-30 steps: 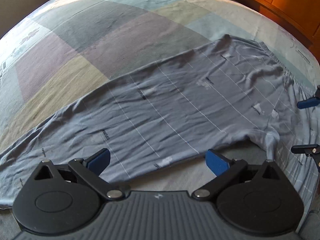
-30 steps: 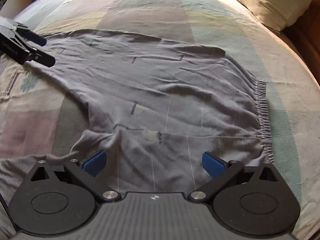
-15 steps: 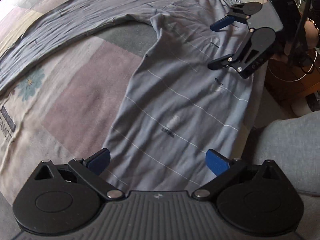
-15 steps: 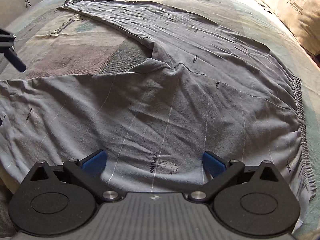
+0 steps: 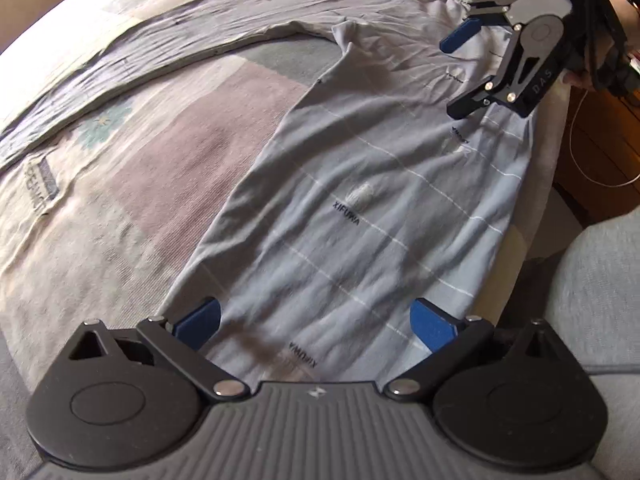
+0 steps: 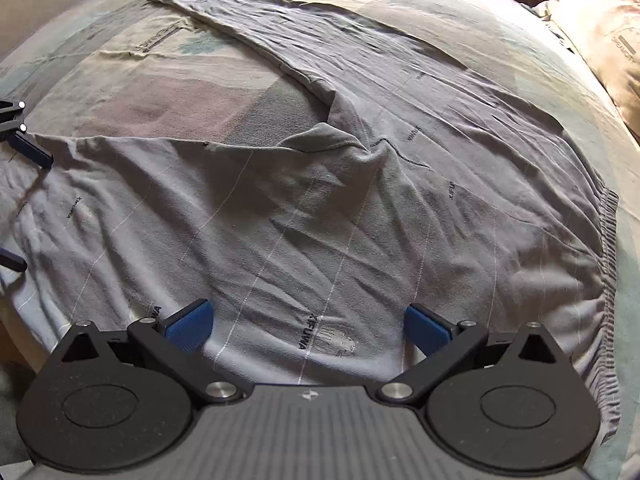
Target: Fold clothes
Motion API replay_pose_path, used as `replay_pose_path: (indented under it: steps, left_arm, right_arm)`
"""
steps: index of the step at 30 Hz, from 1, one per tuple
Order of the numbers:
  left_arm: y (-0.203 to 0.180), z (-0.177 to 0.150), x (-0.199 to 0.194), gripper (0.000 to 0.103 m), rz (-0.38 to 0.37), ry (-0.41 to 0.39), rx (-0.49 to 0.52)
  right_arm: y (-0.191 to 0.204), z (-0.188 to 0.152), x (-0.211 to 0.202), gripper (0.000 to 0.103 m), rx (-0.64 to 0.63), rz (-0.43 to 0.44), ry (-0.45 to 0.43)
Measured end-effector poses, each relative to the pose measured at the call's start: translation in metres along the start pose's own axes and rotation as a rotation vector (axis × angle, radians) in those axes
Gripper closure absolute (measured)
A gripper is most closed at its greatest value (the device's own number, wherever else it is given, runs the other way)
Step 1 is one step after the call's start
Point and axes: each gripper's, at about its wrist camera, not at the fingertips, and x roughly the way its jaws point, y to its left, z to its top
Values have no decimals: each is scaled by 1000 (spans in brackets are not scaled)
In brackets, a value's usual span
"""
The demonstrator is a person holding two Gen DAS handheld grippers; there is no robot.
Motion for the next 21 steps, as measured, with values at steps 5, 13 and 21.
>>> replay_pose_path:
  steps: [5, 13, 21]
  left_arm:
    - [-10, -34, -8, 3, 33, 29, 96]
    - [6, -51, -6, 2, 19, 39, 29]
    - [15, -50, -10, 3, 36, 11, -18]
  right_arm:
    - [38, 15, -23, 0, -305, 179, -122]
    - [76, 19, 10, 0, -556, 337, -155]
    - [51, 1, 3, 0, -619, 329, -70]
